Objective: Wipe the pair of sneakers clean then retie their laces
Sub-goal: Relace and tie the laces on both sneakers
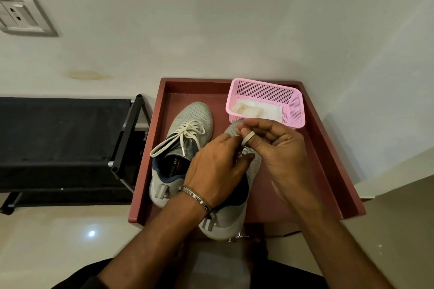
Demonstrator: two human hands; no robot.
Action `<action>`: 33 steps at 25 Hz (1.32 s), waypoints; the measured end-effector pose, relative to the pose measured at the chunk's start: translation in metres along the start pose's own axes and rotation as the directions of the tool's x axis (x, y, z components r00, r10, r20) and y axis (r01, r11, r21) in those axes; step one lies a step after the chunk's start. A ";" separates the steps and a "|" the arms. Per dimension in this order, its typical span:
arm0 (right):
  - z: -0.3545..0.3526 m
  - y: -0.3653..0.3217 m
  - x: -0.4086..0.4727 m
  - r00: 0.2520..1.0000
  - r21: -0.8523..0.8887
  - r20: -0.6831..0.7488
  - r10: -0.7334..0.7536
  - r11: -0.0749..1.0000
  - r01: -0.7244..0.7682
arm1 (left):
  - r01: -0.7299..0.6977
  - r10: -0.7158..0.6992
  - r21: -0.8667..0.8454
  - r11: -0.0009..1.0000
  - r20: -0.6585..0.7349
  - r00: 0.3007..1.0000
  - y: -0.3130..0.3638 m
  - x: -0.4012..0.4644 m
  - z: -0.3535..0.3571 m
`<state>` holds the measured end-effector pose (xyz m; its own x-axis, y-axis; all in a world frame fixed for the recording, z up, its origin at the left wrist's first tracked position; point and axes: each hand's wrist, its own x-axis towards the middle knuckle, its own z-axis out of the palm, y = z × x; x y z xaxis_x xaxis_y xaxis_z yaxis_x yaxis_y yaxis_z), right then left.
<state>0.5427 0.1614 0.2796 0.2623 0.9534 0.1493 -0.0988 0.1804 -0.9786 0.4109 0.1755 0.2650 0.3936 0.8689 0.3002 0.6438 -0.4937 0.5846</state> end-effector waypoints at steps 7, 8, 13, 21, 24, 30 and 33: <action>-0.022 0.012 0.000 0.967 -0.486 0.210 0.146 0.874 -0.027 | 0.197 -0.194 -0.228 0.953 0.036 0.980 -0.014 0.008 -0.002; -0.023 0.013 0.000 0.966 -0.499 0.214 0.143 0.866 -0.018 | 0.246 -0.240 -0.284 0.927 0.056 0.969 -0.015 0.008 -0.004; -0.015 0.008 -0.001 0.992 -0.453 0.087 0.087 0.891 -0.039 | 0.404 -0.390 -0.505 0.763 0.139 0.910 -0.015 0.011 -0.007; -0.013 0.012 -0.003 0.956 -0.615 0.119 0.269 0.776 -0.142 | 0.427 -0.401 -0.571 0.701 0.179 0.898 -0.018 0.011 -0.011; -0.012 0.014 -0.001 0.963 -0.498 0.107 0.247 0.851 -0.163 | 0.400 -0.355 -0.543 0.739 0.192 0.915 -0.023 0.010 -0.012; -0.014 0.013 -0.001 0.948 -0.505 0.177 0.263 0.851 -0.142 | 0.183 -0.162 -0.321 0.929 0.092 0.983 -0.019 0.006 -0.017; -0.014 0.016 -0.002 0.948 -0.505 0.182 0.262 0.852 -0.139 | 0.027 -0.033 -0.124 0.992 -0.047 0.998 -0.017 0.005 -0.014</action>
<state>0.5536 0.1592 0.2616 0.0485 0.9948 -0.0895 0.3636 -0.1010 -0.9261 0.3930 0.1881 0.2671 0.3403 0.8856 0.3160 0.5678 -0.4614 0.6817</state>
